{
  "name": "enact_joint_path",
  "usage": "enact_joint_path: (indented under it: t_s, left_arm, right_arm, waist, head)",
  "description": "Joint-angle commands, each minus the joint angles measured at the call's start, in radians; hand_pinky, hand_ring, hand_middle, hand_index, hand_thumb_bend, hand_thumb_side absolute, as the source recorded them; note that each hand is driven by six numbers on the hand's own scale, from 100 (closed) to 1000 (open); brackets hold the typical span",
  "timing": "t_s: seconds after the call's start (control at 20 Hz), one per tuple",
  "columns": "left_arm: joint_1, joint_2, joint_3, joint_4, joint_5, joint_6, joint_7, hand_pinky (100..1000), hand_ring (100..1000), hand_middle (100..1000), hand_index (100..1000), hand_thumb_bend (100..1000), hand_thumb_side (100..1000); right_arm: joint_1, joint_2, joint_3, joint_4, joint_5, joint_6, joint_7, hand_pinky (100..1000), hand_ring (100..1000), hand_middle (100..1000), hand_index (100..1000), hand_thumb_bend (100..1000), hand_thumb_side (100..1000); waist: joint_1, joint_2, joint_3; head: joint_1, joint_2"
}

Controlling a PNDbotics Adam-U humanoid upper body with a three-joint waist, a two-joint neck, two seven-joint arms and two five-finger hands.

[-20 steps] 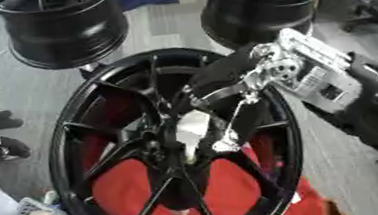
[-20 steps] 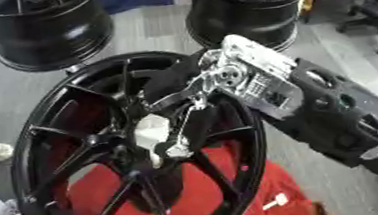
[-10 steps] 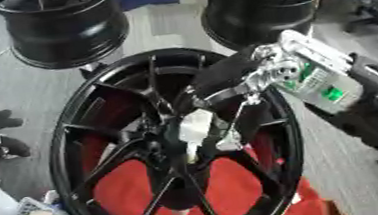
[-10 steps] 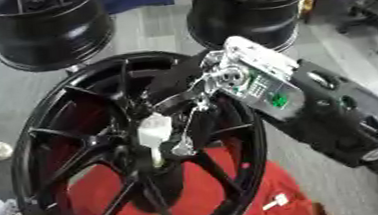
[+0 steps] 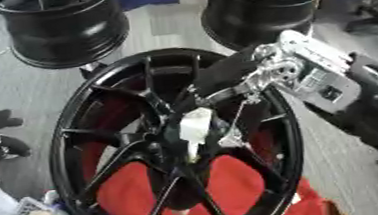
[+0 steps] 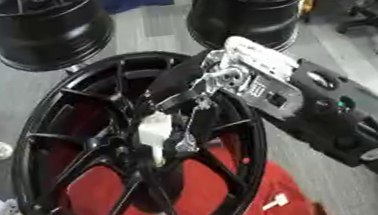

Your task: Pull the pin out of the wheel hub.

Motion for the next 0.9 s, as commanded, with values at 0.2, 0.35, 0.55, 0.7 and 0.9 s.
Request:
enact_joint_path:
  t_s: [0.2, 0.35, 0.55, 0.7, 0.9]
  left_arm:
    - [-0.01, 0.006, -0.001, -0.017, 0.004, -0.001, -0.003, 562, 529, 703, 838, 100, 828]
    - [-0.009, 0.006, -0.001, -0.017, 0.004, -0.001, -0.003, 562, 529, 703, 838, 100, 829]
    - [-0.009, 0.006, 0.0, -0.017, 0.004, 0.0, -0.003, 562, 529, 703, 838, 100, 830]
    - [-0.008, 0.006, 0.0, -0.017, 0.004, 0.0, -0.003, 563, 529, 703, 839, 100, 830]
    - [-0.008, 0.006, 0.001, -0.017, 0.004, 0.0, -0.003, 563, 529, 703, 839, 100, 831]
  right_arm:
    - [-0.01, -0.026, -0.019, 0.015, 0.022, -0.003, -0.001, 707, 631, 834, 927, 100, 162]
    - [-0.01, -0.025, -0.021, 0.02, 0.029, -0.001, -0.001, 709, 648, 816, 908, 100, 157]
    - [-0.01, -0.023, -0.026, 0.021, 0.023, 0.006, -0.001, 695, 634, 765, 862, 100, 155]
    - [-0.011, -0.023, -0.031, 0.017, 0.005, 0.013, -0.001, 658, 575, 687, 785, 100, 149]
    - [-0.013, -0.023, -0.044, 0.0, -0.035, 0.029, -0.003, 595, 501, 554, 644, 100, 146]
  waist:
    - [0.004, -0.009, -0.001]
    - [0.004, -0.009, -0.001]
    - [0.004, -0.009, -0.001]
    - [0.004, -0.009, -0.002]
    - [0.004, -0.009, -0.003]
  head:
    - [0.0, -0.003]
    - [0.0, -0.003]
    - [0.001, -0.003]
    - [0.001, -0.003]
    - [0.002, -0.003]
